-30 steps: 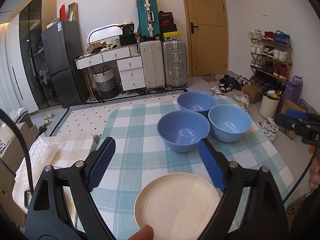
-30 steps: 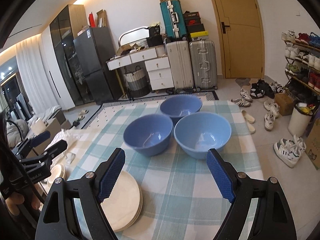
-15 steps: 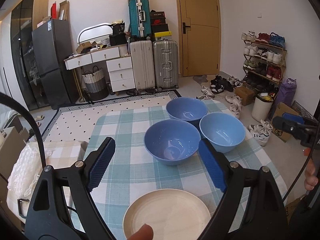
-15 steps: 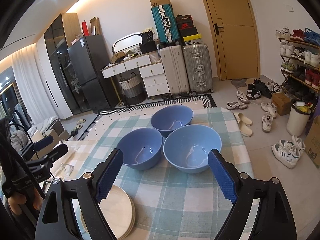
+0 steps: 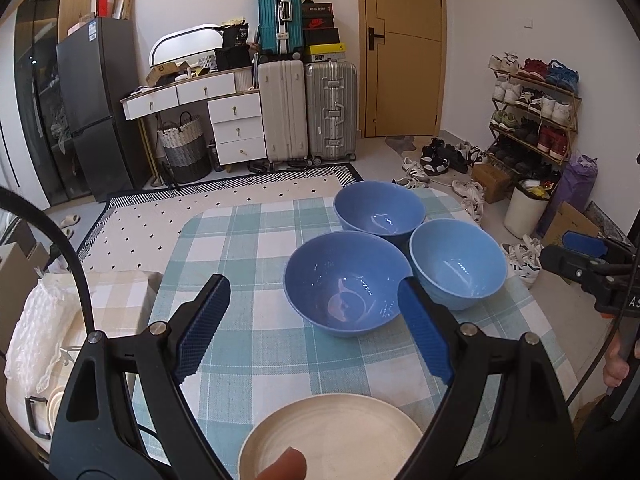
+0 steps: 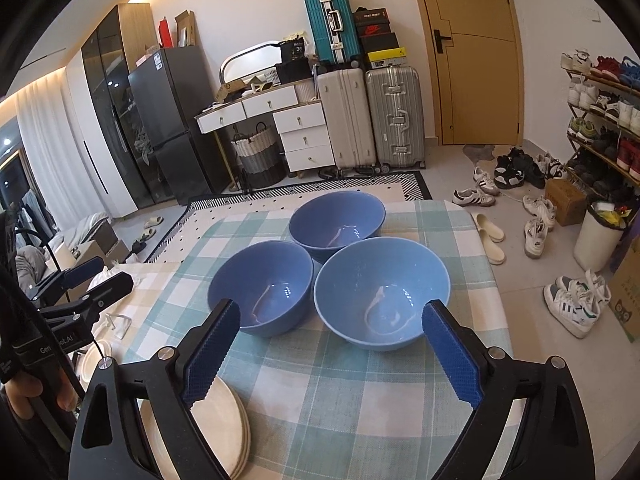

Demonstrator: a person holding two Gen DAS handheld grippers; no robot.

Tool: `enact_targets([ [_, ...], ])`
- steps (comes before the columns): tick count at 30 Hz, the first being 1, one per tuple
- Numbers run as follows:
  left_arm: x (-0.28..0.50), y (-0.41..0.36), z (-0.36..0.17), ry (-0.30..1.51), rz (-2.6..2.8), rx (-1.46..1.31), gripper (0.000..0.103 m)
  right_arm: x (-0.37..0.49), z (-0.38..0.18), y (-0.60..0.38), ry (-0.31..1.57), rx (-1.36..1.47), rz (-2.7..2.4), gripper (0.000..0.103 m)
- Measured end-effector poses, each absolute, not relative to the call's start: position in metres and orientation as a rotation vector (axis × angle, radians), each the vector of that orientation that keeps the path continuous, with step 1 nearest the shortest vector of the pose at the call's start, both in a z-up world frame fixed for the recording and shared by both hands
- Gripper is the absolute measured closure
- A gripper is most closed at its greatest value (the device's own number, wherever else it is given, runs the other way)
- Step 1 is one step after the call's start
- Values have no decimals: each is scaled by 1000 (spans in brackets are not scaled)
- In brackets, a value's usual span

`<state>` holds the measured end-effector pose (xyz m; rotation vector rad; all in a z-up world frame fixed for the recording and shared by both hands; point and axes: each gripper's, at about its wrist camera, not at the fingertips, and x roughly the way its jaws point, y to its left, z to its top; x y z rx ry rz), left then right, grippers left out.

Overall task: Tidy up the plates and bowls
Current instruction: 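Move both open grippers toward the rims of the blue bowls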

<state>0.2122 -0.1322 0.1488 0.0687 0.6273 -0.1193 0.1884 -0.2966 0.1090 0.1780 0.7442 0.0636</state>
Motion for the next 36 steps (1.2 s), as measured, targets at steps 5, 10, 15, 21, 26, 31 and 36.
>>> enact_targets([
  [5,236,-125,145,657,-116,56,17,210,101,-293,755,166,92,9],
  [10,262,-114,138,683,-108,38,15,237,90,-295,789,185,124,9],
  [15,284,-106,130,696,-96,27,7,259,82,-295,812,180,148,9],
  [21,309,-105,114,734,-108,25,2,286,70,-281,863,106,171,8],
  [26,332,-107,96,771,-115,35,2,306,58,-274,885,73,180,5],
  [31,353,-103,78,808,-118,23,2,325,46,-270,922,68,202,3],
  [36,368,-96,65,833,-118,6,2,340,36,-262,942,59,226,2],
])
